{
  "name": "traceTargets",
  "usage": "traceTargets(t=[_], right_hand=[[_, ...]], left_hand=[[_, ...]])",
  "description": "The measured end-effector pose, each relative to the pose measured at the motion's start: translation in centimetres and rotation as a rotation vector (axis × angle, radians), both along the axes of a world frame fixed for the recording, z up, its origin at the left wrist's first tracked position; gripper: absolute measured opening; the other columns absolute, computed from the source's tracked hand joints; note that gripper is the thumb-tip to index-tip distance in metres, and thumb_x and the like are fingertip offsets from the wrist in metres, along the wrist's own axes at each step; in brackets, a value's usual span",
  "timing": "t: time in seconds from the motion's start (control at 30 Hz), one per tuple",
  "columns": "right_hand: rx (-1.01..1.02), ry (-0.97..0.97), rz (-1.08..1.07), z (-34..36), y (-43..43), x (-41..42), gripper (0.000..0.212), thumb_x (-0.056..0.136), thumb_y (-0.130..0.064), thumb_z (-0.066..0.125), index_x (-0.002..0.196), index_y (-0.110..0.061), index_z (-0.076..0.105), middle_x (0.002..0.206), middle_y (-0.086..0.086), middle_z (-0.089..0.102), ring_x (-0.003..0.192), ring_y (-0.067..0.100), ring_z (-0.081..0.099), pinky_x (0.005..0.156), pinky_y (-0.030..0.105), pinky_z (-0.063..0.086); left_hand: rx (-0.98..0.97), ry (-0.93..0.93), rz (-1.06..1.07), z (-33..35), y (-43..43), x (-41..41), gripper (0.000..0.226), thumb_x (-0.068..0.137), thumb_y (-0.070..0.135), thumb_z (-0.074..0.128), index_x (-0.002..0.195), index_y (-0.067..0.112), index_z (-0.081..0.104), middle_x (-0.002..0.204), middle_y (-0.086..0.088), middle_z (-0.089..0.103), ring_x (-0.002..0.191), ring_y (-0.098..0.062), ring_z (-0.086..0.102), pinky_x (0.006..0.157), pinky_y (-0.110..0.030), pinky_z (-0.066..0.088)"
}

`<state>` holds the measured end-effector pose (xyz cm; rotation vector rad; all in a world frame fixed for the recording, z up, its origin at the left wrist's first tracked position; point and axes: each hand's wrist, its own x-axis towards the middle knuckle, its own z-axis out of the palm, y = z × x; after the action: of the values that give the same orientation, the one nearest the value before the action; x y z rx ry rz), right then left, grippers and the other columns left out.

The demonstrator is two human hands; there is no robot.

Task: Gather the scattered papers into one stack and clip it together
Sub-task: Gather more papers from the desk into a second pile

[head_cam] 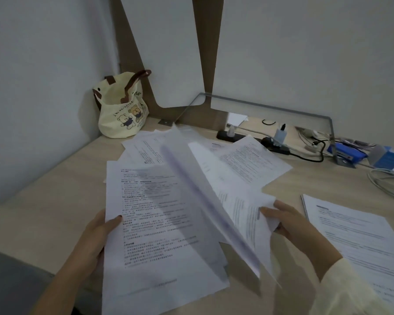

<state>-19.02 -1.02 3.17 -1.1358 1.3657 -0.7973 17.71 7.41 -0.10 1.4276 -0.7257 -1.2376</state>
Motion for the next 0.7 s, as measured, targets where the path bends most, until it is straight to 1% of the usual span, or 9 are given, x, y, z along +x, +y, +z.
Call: traceTargets(t=[0.1,0.2,0.27,0.33,0.37,0.43,0.5,0.6,0.7], right_hand=[[0.017,0.246,0.147,0.3,-1.6,1.3,0.009,0.089,-0.01,0.058,0.089,-0.009,0.066,0.085,0.008,0.069,0.076,0.022,0.064,0.069,0.028,0.048],[-0.13,0.588,0.298,0.9,-3.9,2.4,0.018,0.09,-0.008,0.055,0.076,-0.018,0.06,0.088,0.002,0.062,0.086,0.019,0.057,0.07,0.023,0.042],[-0.222,0.777,0.396,1.7,-5.4,3.1,0.014,0.093,-0.009,0.05,0.085,-0.016,0.059,0.1,0.001,0.059,0.098,0.02,0.054,0.073,0.023,0.039],[-0.268,0.989,0.467,2.8,-6.8,4.0,0.019,0.095,-0.011,0.043,0.105,-0.016,0.059,0.118,0.002,0.055,0.113,0.024,0.051,0.088,0.027,0.039],[-0.299,1.078,0.505,3.3,-7.3,4.6,0.021,0.095,-0.011,0.042,0.107,-0.019,0.057,0.119,0.001,0.055,0.114,0.025,0.052,0.092,0.03,0.04],[-0.41,1.197,0.584,4.1,-7.7,6.9,0.021,0.094,-0.01,0.039,0.098,-0.024,0.055,0.111,0.002,0.062,0.102,0.024,0.057,0.087,0.035,0.046],[-0.554,1.229,0.607,4.7,-7.5,10.0,0.023,0.094,-0.009,0.037,0.101,-0.022,0.056,0.105,0.004,0.063,0.096,0.022,0.056,0.083,0.035,0.047],[-0.858,1.138,0.601,4.0,-7.0,15.1,0.028,0.094,-0.006,0.04,0.111,-0.02,0.057,0.105,0.005,0.062,0.099,0.023,0.052,0.082,0.03,0.04],[-1.126,1.005,0.601,2.5,-6.0,20.1,0.029,0.086,0.003,0.049,0.107,-0.012,0.062,0.095,0.009,0.065,0.091,0.026,0.053,0.077,0.03,0.035]], left_hand=[[-0.007,0.057,-0.03,0.3,0.1,0.2,0.029,0.091,0.015,0.051,0.119,0.017,0.06,0.111,-0.006,0.071,0.098,-0.026,0.068,0.081,-0.04,0.052],[-0.008,0.105,-0.022,0.5,-0.1,0.3,0.03,0.095,0.018,0.046,0.122,0.014,0.059,0.114,-0.005,0.07,0.102,-0.023,0.065,0.086,-0.036,0.049],[0.022,0.153,0.001,0.7,-0.3,0.3,0.029,0.097,0.022,0.041,0.115,0.014,0.061,0.105,-0.002,0.073,0.095,-0.018,0.066,0.081,-0.032,0.048],[0.064,0.166,0.012,0.9,-0.5,0.3,0.028,0.097,0.029,0.039,0.105,0.019,0.064,0.09,0.005,0.076,0.09,-0.015,0.067,0.074,-0.031,0.048],[0.082,0.173,0.018,0.8,-0.5,0.3,0.028,0.097,0.031,0.04,0.103,0.02,0.064,0.089,0.005,0.076,0.092,-0.016,0.066,0.074,-0.032,0.048],[0.12,0.172,0.013,0.8,-0.7,0.5,0.031,0.095,0.035,0.044,0.107,0.017,0.066,0.098,-0.001,0.075,0.099,-0.023,0.066,0.079,-0.035,0.05],[0.154,0.134,-0.025,0.6,-0.9,0.7,0.038,0.089,0.041,0.05,0.112,0.016,0.066,0.107,-0.004,0.073,0.102,-0.024,0.066,0.086,-0.037,0.05],[0.151,0.101,-0.096,0.5,-1.0,1.0,0.053,0.073,0.052,0.058,0.113,0.019,0.067,0.109,-0.002,0.072,0.103,-0.023,0.067,0.098,-0.042,0.046],[0.113,0.037,-0.177,0.7,-0.8,1.0,0.049,0.075,0.049,0.063,0.116,0.02,0.065,0.11,-0.001,0.072,0.1,-0.023,0.069,0.096,-0.045,0.049]])
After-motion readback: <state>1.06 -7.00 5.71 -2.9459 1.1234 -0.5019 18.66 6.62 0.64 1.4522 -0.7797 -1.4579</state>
